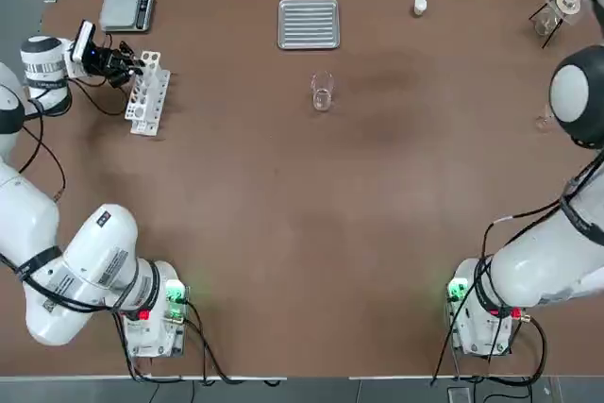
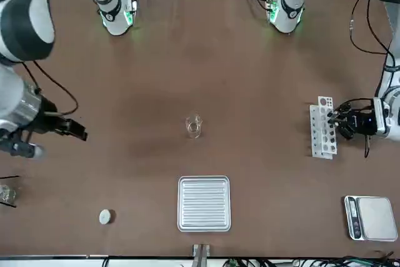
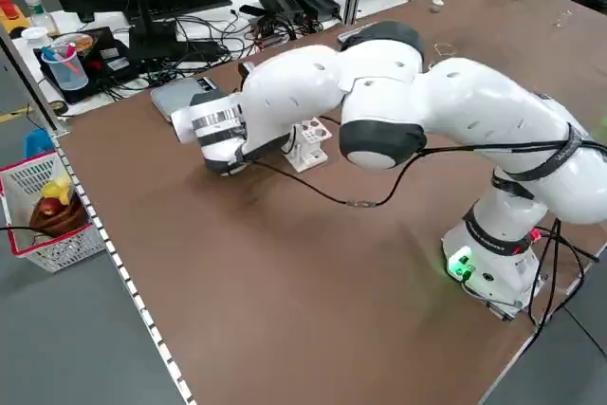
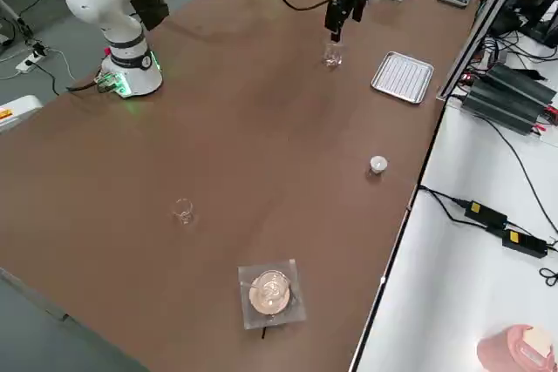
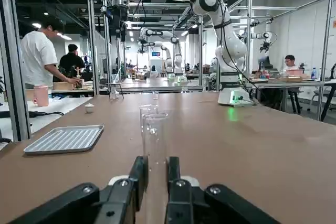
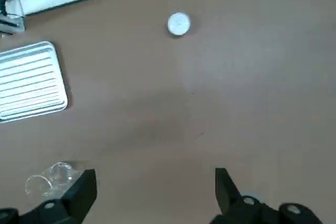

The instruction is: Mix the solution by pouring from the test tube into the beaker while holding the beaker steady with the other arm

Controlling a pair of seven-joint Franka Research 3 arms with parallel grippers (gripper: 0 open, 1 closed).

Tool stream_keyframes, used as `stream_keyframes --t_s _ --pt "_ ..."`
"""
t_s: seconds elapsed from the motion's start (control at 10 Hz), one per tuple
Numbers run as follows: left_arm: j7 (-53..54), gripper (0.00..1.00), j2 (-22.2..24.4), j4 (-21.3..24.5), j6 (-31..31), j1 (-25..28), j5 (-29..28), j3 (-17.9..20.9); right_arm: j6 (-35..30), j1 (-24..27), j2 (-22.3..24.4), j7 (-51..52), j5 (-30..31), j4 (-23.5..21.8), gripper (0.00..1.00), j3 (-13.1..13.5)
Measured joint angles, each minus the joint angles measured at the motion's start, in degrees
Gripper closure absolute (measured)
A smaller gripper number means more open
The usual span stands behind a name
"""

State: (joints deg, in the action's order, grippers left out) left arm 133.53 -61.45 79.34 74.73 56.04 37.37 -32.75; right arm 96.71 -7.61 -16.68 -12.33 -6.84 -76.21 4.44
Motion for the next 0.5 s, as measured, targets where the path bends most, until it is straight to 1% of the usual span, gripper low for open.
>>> stream_keyframes --t_s 0.1,0.3,0.4,0.5 --pt "0.0 0.79 -0.3 0.0 0.1 -0.1 0.0 0.0 -1.6 0.1 2.7 2.9 0.7 -1.9 0.0 1.3" --pt "0.0 0.79 -1.2 0.0 0.4 -0.2 0.0 0.1 -9.3 -0.4 8.7 5.3 0.9 -3.9 0.0 4.2" --pt "0.4 0.79 -1.4 -0.1 0.5 -0.2 0.0 0.1 -11.7 -1.3 11.0 5.3 0.9 -4.6 0.0 5.1" --pt "0.7 0.79 -1.5 -0.1 0.5 -0.3 0.0 0.1 -12.7 -2.2 12.4 5.3 1.0 -5.2 0.0 5.4"
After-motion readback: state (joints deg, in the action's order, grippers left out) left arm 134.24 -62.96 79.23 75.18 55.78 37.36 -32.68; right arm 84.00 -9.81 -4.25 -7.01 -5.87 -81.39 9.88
